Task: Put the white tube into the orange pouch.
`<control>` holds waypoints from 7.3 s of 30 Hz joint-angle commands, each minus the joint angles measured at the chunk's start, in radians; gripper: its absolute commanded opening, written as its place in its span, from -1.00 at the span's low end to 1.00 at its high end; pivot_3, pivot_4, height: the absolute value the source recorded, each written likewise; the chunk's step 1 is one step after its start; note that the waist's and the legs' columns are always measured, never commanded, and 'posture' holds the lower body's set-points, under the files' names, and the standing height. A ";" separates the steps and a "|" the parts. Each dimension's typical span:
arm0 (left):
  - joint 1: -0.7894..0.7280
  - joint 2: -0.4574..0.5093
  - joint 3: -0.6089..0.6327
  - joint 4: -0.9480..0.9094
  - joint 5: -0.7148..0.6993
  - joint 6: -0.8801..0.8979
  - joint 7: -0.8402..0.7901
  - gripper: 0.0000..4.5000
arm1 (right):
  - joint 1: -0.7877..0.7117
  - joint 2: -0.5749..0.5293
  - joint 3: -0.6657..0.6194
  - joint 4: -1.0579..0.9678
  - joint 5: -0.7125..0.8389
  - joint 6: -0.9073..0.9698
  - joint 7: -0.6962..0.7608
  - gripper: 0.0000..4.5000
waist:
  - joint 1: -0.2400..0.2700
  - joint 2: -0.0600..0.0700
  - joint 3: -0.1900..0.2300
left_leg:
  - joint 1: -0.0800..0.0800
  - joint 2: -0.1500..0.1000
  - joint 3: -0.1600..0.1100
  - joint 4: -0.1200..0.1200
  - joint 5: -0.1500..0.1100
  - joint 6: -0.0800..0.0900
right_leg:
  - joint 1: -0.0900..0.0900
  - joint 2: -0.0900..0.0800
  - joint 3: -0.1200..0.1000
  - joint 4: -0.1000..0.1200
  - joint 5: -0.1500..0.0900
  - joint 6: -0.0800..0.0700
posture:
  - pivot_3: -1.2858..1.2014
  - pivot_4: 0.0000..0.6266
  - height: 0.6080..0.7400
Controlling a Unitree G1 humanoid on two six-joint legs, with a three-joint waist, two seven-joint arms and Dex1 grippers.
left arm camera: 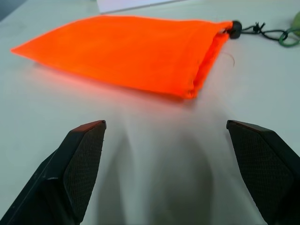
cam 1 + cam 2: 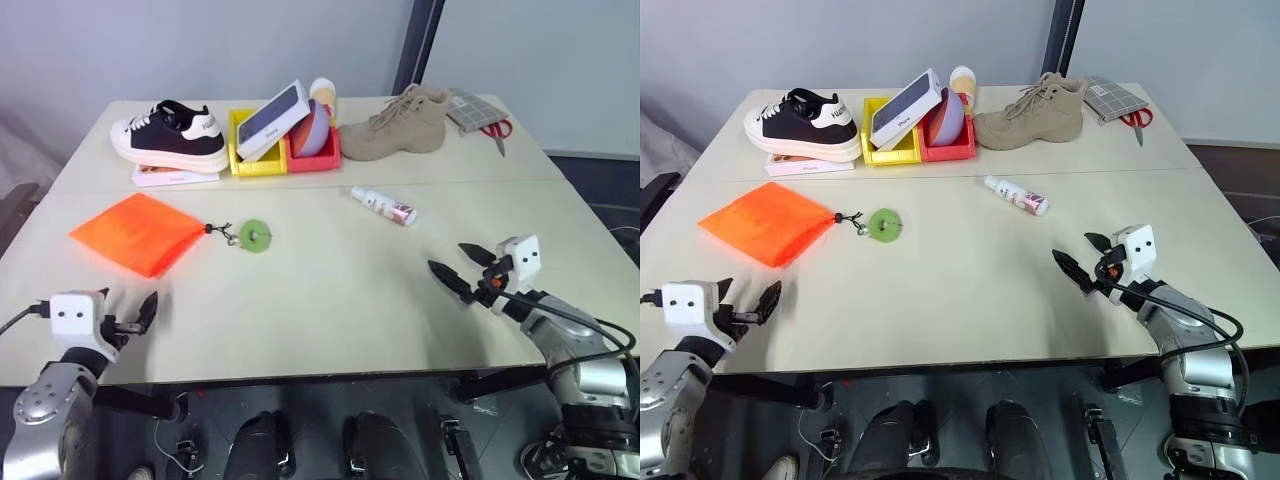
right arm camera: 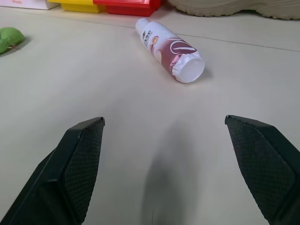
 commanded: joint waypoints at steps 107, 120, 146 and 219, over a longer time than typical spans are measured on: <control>-0.150 0.129 -0.265 -0.382 0.194 0.279 -0.327 -0.98 | -0.639 0.079 0.190 0.839 -0.309 -0.338 -0.063 1.00 | 0.006 0.000 0.000 | 0.001 0.000 0.001 0.006 0.008 -0.005 | 0.005 0.004 -0.001 0.008 0.002 0.005 | 0.03 -0.52 1.00; -0.170 0.110 -0.306 -0.334 0.165 0.234 -0.271 -0.98 | -0.765 0.127 0.176 1.094 -0.336 -0.432 -0.099 1.00 | -0.002 0.000 0.000 | 0.001 0.000 0.001 0.006 0.008 -0.005 | 0.005 0.003 0.000 0.009 0.003 0.005 | 0.03 -0.52 1.00; -0.218 0.073 -0.339 -0.281 0.125 0.222 -0.232 -1.00 | -0.406 0.127 0.183 0.350 -0.198 -0.242 0.086 -0.28 | 0.002 0.001 0.001 | 0.000 0.000 0.001 0.004 0.008 -0.005 | 0.005 0.003 0.000 0.008 0.002 0.006 | 0.03 -0.52 1.00; -0.026 0.281 -0.223 -0.289 -0.101 0.278 -0.416 -1.00 | -0.376 0.305 0.476 -0.176 -0.165 0.423 -0.126 1.00 | -0.018 0.000 0.000 | 0.001 0.000 0.001 -0.009 0.006 -0.008 | -0.001 0.003 0.000 0.003 0.000 -0.002 | 0.03 -0.52 1.00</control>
